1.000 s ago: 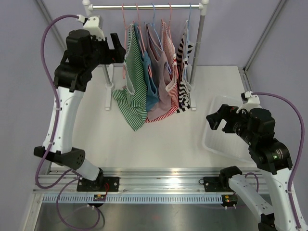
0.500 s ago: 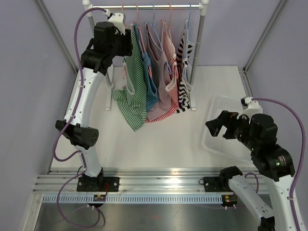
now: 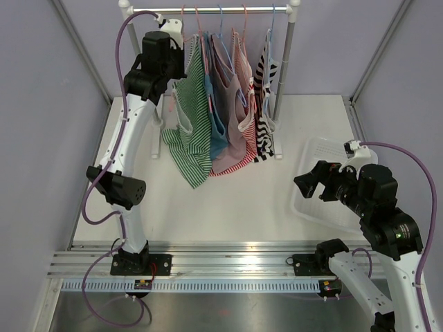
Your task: Remove the tank top from the hanger
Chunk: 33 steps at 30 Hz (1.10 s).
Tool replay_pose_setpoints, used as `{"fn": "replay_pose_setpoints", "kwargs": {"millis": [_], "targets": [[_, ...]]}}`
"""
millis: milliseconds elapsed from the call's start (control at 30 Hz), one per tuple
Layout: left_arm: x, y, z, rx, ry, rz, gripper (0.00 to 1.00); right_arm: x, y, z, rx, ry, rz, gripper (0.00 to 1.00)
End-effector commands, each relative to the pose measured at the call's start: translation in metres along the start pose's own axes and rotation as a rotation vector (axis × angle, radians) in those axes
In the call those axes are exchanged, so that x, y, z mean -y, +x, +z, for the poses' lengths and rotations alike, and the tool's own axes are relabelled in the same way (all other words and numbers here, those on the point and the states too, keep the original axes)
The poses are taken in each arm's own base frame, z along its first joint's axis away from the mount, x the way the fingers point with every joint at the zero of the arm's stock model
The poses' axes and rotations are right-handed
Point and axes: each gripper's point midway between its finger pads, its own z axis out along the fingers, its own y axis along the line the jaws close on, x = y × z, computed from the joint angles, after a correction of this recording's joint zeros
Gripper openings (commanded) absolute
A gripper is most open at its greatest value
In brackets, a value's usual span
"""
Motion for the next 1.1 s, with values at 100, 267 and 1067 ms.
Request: {"fn": "replay_pose_setpoints", "kwargs": {"millis": [100,267,1067], "targets": [[-0.007,-0.064,-0.035,0.195,-0.035,-0.05,0.0,-0.007,-0.005,0.0,0.018,-0.039,-0.026,0.99],[-0.021,-0.091,-0.062,0.284,-0.103,-0.092,0.0,-0.009,-0.007,0.0,0.024,-0.048,-0.023,0.99],[-0.012,-0.06,-0.236,0.21,0.068,-0.206,0.0,-0.037,-0.016,-0.002,0.037,-0.189,-0.024,0.99]]}}
